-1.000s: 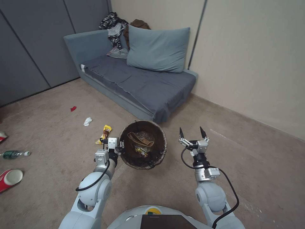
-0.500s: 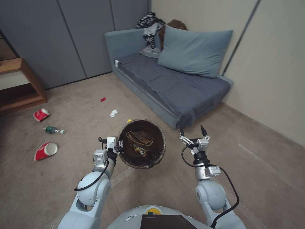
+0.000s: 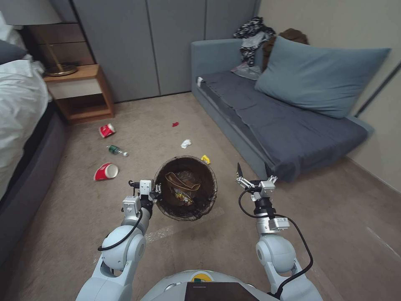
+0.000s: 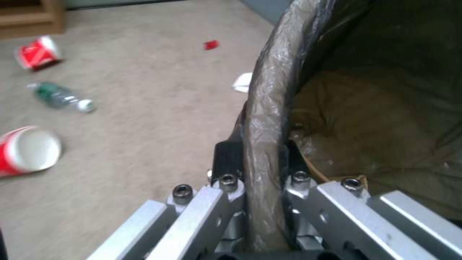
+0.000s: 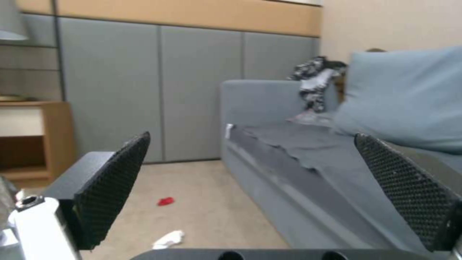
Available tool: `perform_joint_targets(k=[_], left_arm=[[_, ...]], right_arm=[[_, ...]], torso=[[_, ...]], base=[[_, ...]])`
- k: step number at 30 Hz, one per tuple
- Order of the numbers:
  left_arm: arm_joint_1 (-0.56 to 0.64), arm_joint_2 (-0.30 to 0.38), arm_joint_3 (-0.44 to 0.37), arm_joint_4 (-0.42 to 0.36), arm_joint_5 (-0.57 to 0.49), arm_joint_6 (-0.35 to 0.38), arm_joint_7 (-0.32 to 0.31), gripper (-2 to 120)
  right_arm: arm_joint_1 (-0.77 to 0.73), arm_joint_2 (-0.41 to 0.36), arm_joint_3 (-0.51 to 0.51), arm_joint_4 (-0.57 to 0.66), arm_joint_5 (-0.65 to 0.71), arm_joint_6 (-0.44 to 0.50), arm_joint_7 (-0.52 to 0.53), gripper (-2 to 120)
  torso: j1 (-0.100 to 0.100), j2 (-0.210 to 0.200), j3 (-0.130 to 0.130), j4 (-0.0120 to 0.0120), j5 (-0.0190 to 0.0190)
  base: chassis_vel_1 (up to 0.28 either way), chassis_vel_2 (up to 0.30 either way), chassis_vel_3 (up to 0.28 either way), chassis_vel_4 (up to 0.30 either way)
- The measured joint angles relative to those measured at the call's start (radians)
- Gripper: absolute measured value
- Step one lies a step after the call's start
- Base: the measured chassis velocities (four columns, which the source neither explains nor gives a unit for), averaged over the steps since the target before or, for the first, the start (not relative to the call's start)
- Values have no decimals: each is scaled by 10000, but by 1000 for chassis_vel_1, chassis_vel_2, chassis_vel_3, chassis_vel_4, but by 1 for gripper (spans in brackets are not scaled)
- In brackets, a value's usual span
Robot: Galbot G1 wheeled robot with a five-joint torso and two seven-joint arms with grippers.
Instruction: Pick up the trash bin, then pick up the garbage from the floor and place it into the trash bin.
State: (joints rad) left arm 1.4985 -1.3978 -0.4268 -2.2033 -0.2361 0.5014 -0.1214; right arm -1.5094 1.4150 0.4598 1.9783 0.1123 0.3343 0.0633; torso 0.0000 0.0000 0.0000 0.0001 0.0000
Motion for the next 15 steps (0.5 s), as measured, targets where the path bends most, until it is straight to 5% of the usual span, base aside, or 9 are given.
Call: perform_joint_targets(k=[15], left_arm=[[-3,2,-73,44,-9,-40,-15,3]], right_arm=[[198,54,0,-217,-360,274,93,100]], torso=[[0,0,0,0,0]], base=[[126,129,126,123]])
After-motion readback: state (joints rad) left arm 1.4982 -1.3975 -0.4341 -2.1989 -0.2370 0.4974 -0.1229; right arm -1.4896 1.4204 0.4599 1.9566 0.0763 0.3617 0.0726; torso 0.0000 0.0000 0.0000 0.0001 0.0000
